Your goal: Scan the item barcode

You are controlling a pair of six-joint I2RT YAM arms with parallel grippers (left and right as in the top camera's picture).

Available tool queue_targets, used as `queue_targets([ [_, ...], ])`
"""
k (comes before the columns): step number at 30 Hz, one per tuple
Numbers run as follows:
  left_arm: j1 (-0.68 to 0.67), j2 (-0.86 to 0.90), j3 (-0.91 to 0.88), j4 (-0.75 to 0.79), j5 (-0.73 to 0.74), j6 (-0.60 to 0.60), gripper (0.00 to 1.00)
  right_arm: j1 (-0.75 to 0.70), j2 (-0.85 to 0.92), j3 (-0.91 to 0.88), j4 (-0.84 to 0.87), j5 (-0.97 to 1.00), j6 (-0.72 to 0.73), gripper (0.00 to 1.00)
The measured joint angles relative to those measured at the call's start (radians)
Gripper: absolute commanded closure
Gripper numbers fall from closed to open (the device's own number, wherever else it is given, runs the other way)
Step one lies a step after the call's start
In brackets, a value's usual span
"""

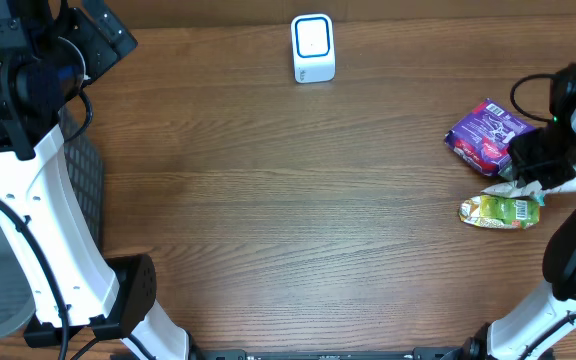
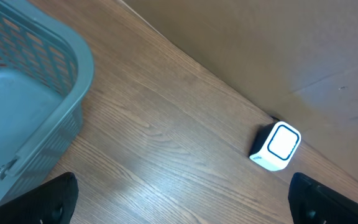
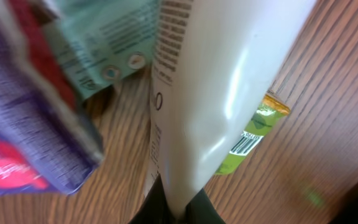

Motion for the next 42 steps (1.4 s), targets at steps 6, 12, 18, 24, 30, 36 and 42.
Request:
queue_targets([
  [6, 0.000, 0.000, 0.000, 0.000, 0.000, 0.000, 0.00, 0.005, 0.001, -0.001, 0.006, -0.035, -0.083, 0.46],
  [12, 0.000, 0.000, 0.000, 0.000, 0.000, 0.000, 0.00, 0.006, 0.001, 0.082, -0.135, -0.054, -0.151, 0.00],
  [18, 0.000, 0.000, 0.000, 0.000, 0.000, 0.000, 0.00, 0.016, -0.017, 0.282, -0.283, -0.139, -0.290, 0.00],
  [24, 0.000, 0.000, 0.000, 0.000, 0.000, 0.000, 0.01, 0.122, -0.156, 0.412, -0.290, -0.210, -0.453, 0.00],
  [30, 0.000, 0.000, 0.000, 0.000, 0.000, 0.000, 0.01, 0.358, -0.395, 0.492, -0.265, -0.250, -0.536, 0.00],
  [36, 0.000, 0.000, 0.000, 0.000, 0.000, 0.000, 0.00, 0.505, -0.554, 0.505, -0.262, -0.264, -0.555, 0.00],
  [42, 0.000, 0.000, 0.000, 0.000, 0.000, 0.000, 0.00, 0.525, -0.567, 0.505, -0.262, -0.267, -0.561, 0.00],
])
